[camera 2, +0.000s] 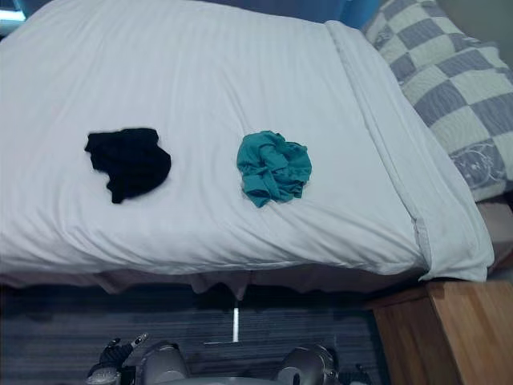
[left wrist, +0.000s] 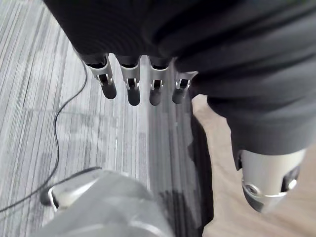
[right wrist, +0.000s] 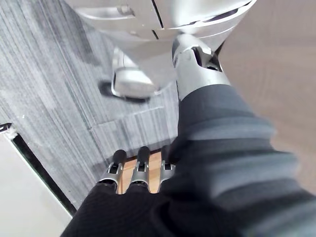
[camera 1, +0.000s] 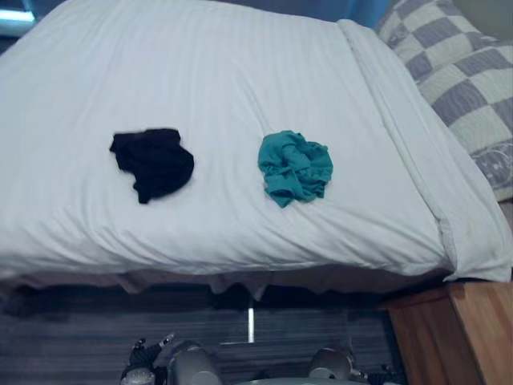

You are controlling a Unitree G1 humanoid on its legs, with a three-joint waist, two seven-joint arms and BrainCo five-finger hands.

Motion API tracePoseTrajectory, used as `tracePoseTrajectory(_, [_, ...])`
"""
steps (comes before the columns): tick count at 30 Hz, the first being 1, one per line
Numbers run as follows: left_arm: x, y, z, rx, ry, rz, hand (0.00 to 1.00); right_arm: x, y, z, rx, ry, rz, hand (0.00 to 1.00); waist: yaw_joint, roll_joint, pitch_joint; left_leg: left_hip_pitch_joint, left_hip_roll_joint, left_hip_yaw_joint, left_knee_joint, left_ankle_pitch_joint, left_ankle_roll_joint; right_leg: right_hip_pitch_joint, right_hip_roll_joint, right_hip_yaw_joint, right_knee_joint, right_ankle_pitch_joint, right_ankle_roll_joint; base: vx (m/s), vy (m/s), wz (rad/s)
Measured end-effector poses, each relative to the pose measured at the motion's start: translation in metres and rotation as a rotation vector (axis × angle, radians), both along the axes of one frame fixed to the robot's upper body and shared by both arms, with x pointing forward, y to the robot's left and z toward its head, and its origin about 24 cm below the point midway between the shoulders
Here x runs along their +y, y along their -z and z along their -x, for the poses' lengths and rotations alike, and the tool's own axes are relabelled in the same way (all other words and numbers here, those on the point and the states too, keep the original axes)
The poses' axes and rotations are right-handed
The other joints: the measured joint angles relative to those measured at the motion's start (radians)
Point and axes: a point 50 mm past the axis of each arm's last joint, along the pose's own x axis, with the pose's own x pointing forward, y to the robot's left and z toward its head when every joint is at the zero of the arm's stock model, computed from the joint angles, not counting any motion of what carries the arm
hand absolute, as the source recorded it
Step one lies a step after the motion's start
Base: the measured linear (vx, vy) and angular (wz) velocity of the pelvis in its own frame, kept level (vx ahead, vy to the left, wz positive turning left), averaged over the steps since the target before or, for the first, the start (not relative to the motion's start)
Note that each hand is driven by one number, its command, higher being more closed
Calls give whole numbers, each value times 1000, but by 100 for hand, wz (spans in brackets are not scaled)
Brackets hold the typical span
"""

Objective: Tidy the bed and pick cloth on bed and put in laundry

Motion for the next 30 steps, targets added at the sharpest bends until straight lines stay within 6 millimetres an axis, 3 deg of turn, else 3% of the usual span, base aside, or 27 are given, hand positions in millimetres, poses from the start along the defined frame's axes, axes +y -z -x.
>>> tracePoseTrajectory(1, [-4,0,-4,3,45,11,0,7,-2,-5,-27,-34,-15,0,-24,5,0,33,-47,12,-132,70,22,9,105,-39,-14,-71,-1,45,327,29])
tracePoseTrajectory(2, [-11,1,-10,-1,87,30,0,14,-2,-7,-46,-62,-34,0,-45,9,4,73,-94,16,-249,135,43,43,212,-54,-117,-95,-32,67,323,42])
tracePoseTrajectory(3, [-17,1,-15,-9,103,47,0,18,-3,-9,-57,-74,-49,0,-50,13,7,91,-121,18,-298,159,49,80,269,-51,-237,-98,-60,90,270,40])
tracePoseTrajectory(4, [-26,1,-24,-26,125,69,0,18,-4,-11,-72,-78,-53,0,-53,15,12,109,-148,10,-327,170,57,147,301,-25,-355,-47,-175,60,216,21])
tracePoseTrajectory(6, [-49,3,-34,-39,202,118,0,13,-6,-15,-94,-87,-44,0,-51,47,29,136,-172,3,-360,177,61,175,299,32,-368,-19,-171,-10,201,9])
tracePoseTrajectory(9, [-66,2,-44,-68,264,151,0,14,-8,-20,-114,-98,-50,0,-50,50,32,152,-203,-6,-367,195,65,172,267,37,-343,-32,-156,-36,116,11])
tracePoseTrajectory(13, [-83,-2,-55,-109,321,183,0,11,-11,-32,-121,-154,-32,0,-43,69,51,22,-204,-32,-93,201,54,191,220,66,-359,-47,-140,-95,50,18])
tracePoseTrajectory(15, [-85,0,-52,-106,308,195,0,6,-12,-34,-117,-161,-18,0,-26,80,57,9,-198,-47,-53,168,53,200,211,82,-365,-35,-127,-60,142,-30])
tracePoseTrajectory(16, [-84,0,-51,-103,306,194,0,3,-13,-35,-114,-173,-2,0,-21,98,55,18,-172,-54,-66,142,58,199,214,95,-365,-29,-117,-43,221,-48])
tracePoseTrajectory(19, [-83,0,-50,-98,307,191,0,-2,-13,-34,-101,-181,13,0,-23,130,40,83,-147,-118,-300,176,27,184,232,135,-365,-15,-79,1,180,-32])
tracePoseTrajectory(20, [-81,-1,-54,-104,317,182,0,0,-11,-31,-94,-180,3,0,-28,107,29,102,-170,-107,-354,195,26,183,221,153,-391,2,-70,49,181,-15])
tracePoseTrajectory(23, [-80,-3,-58,-100,366,164,0,7,-8,-23,-87,-133,-35,0,-42,74,15,133,-230,-112,-443,244,50,190,183,143,-419,26,-51,89,184,18])
tracePoseTrajectory(30, [-67,-2,-53,-82,342,135,0,2,-5,-14,-65,-53,-47,0,-47,79,7,203,-275,-121,-530,264,70,242,155,128,-453,26,-31,62,75,6])
